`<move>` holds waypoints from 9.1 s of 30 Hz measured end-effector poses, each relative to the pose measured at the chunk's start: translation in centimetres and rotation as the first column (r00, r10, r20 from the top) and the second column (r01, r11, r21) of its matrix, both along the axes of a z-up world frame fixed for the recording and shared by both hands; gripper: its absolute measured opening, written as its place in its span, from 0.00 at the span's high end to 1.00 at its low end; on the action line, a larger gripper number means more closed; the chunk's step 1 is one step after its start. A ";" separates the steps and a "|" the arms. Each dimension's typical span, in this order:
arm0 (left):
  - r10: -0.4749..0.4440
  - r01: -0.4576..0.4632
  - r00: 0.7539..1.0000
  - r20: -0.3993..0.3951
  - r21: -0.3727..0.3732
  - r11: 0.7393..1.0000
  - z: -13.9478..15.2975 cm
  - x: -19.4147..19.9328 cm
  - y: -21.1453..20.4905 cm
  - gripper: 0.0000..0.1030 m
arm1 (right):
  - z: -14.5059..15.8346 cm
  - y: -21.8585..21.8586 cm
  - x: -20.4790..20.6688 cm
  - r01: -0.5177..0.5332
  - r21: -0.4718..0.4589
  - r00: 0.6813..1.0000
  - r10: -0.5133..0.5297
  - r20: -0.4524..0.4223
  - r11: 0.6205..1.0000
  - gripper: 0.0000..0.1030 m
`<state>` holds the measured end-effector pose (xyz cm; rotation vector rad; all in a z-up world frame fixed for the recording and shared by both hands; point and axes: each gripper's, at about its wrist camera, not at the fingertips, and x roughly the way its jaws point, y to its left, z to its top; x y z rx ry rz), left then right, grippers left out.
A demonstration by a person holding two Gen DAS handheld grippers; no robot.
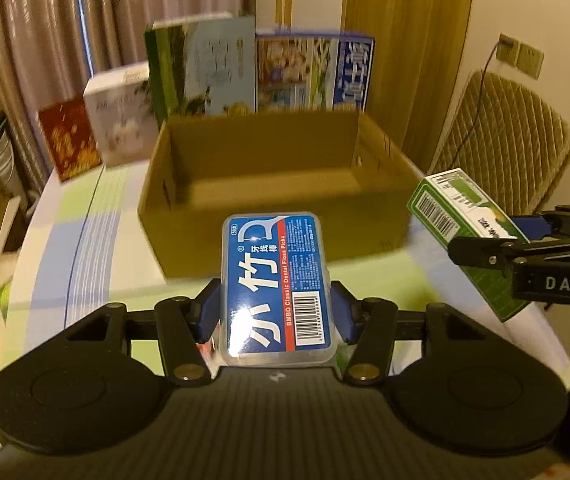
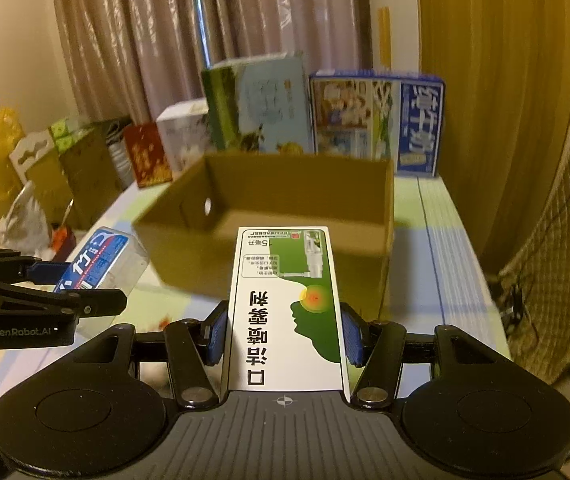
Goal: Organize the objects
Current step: 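Carry both boxes into the cardboard box and open both tools, then withdraw both tools from the cardboard box back over the table, then grasp the brown scrunchie with the left tool while the right tool grasps the white night light, then carry scrunchie and night light into the cardboard box and open both tools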
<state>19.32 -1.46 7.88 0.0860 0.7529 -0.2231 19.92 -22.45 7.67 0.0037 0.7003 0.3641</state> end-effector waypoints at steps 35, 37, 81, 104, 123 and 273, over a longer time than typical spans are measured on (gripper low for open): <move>-0.009 0.008 0.999 -0.045 -0.022 1.000 -5.8 22.7 -0.1 0.25 | -5.5 0.7 22.2 0.125 0.041 0.990 -0.122 -0.077 0.991 0.23; 0.006 -0.008 0.999 -0.046 -0.043 0.999 -5.3 22.1 0.5 0.25 | -5.1 0.1 21.4 0.135 0.055 0.989 -0.130 -0.072 0.989 0.23; 0.251 -0.256 0.966 -0.065 -0.078 0.964 -4.8 -13.7 4.6 0.01 | -6.1 -2.6 -14.5 0.211 0.036 0.974 -0.207 -0.089 0.977 0.02; 0.239 -0.247 0.966 -0.099 -0.080 0.966 -6.2 -13.4 4.5 0.01 | -7.0 -1.8 -13.7 0.192 0.031 0.976 -0.187 -0.113 0.981 0.02; 0.211 -0.219 0.969 -0.128 -0.050 0.975 -9.4 -10.3 6.0 0.08 | -9.4 -1.0 -11.3 0.197 -0.013 0.971 -0.197 -0.138 0.980 0.02; -0.048 0.047 0.999 -0.003 -0.079 0.996 3.1 16.3 1.8 0.76 | 1.9 0.8 15.7 0.009 0.047 1.000 -0.008 -0.018 0.999 0.39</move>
